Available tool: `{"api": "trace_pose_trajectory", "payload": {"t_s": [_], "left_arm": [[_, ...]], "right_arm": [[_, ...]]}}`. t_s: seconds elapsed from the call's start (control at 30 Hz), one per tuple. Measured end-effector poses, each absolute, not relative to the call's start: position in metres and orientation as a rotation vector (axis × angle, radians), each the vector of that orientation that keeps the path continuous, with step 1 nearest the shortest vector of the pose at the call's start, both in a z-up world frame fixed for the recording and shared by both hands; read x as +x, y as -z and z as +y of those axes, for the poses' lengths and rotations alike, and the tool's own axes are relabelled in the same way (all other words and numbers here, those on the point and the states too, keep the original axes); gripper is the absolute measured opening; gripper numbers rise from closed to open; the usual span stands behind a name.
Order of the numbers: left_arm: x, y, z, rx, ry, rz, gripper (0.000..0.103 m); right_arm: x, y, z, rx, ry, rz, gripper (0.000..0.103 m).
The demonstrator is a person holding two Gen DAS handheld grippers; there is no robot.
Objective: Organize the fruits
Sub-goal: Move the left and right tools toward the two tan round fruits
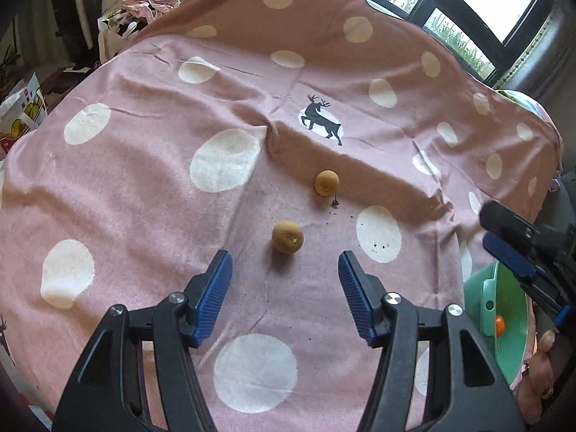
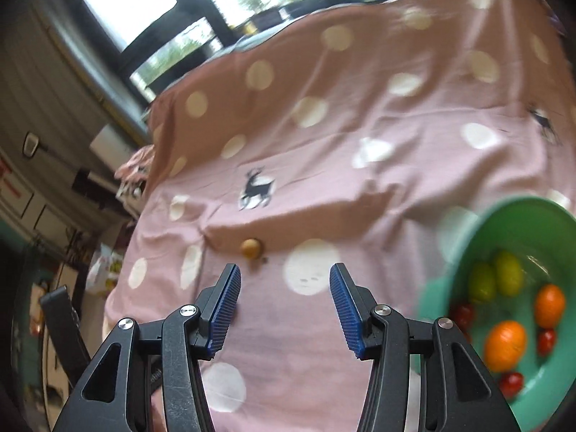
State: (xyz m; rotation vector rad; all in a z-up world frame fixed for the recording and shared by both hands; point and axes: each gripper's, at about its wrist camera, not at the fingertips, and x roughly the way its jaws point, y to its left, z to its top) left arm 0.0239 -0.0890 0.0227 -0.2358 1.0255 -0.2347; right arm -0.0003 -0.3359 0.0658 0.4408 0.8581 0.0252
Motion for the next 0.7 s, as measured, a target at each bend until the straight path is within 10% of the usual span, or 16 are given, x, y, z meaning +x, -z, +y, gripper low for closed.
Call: {"api": "trace_pose_trajectory", "payload": {"t_s": [0.7], "left_arm": [[0.058,0.012,-0.099,-0.254,0.273,1.137,0.042]], "right_arm": [[0.125,0.016,-0.278,0.364,-0.107,1.091,0.041]]}}
